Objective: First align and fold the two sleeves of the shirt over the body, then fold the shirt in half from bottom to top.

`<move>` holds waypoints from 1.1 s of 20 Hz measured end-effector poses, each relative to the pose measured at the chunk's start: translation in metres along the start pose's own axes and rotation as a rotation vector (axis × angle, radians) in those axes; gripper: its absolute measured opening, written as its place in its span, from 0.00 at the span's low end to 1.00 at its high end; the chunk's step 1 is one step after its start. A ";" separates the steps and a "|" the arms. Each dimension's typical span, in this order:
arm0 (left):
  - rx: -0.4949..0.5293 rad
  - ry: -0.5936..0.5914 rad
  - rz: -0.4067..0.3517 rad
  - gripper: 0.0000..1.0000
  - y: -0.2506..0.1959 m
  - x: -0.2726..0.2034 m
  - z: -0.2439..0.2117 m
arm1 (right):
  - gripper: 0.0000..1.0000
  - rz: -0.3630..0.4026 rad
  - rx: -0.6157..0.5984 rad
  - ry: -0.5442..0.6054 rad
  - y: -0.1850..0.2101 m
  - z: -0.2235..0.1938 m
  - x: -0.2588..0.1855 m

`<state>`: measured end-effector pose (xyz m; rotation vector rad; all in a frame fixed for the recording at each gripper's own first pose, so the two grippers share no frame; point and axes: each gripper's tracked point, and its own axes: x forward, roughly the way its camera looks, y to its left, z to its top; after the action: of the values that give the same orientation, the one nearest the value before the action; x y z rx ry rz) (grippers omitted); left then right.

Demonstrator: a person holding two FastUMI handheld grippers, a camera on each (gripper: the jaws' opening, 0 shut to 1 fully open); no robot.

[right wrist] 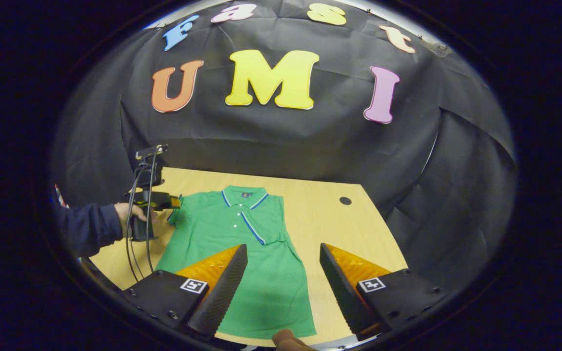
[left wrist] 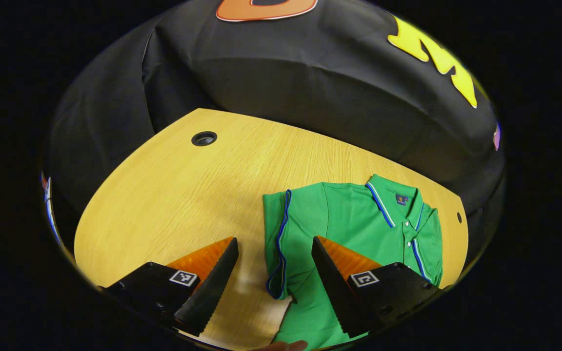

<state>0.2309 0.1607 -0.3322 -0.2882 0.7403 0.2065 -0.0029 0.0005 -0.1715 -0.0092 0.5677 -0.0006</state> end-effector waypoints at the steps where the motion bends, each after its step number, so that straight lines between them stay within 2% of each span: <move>1: 0.014 0.008 0.006 0.98 -0.001 0.005 -0.001 | 0.96 -0.006 -0.007 0.004 0.001 -0.005 -0.003; 2: 0.045 0.008 0.029 0.98 0.002 0.009 0.000 | 0.94 -0.006 -0.007 0.012 0.004 -0.009 -0.006; 5: 0.111 0.001 0.053 0.97 0.000 0.011 0.008 | 0.96 -0.003 0.003 0.041 0.009 -0.026 -0.010; 10: 0.128 -0.016 0.059 0.93 -0.005 0.006 0.015 | 0.98 -0.007 0.051 0.096 0.012 -0.052 -0.006; 13: 0.126 -0.023 0.055 0.86 -0.011 0.008 0.013 | 0.96 -0.021 0.064 0.109 0.006 -0.058 -0.005; 20: 0.172 0.013 0.068 0.77 0.003 0.018 0.009 | 0.96 -0.031 0.091 0.169 0.005 -0.082 0.003; 22: 0.176 0.023 0.052 0.72 0.001 0.019 0.007 | 0.96 -0.029 0.097 0.192 0.008 -0.090 0.006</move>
<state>0.2486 0.1651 -0.3405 -0.1043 0.7845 0.1863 -0.0465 0.0075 -0.2501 0.0775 0.7589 -0.0575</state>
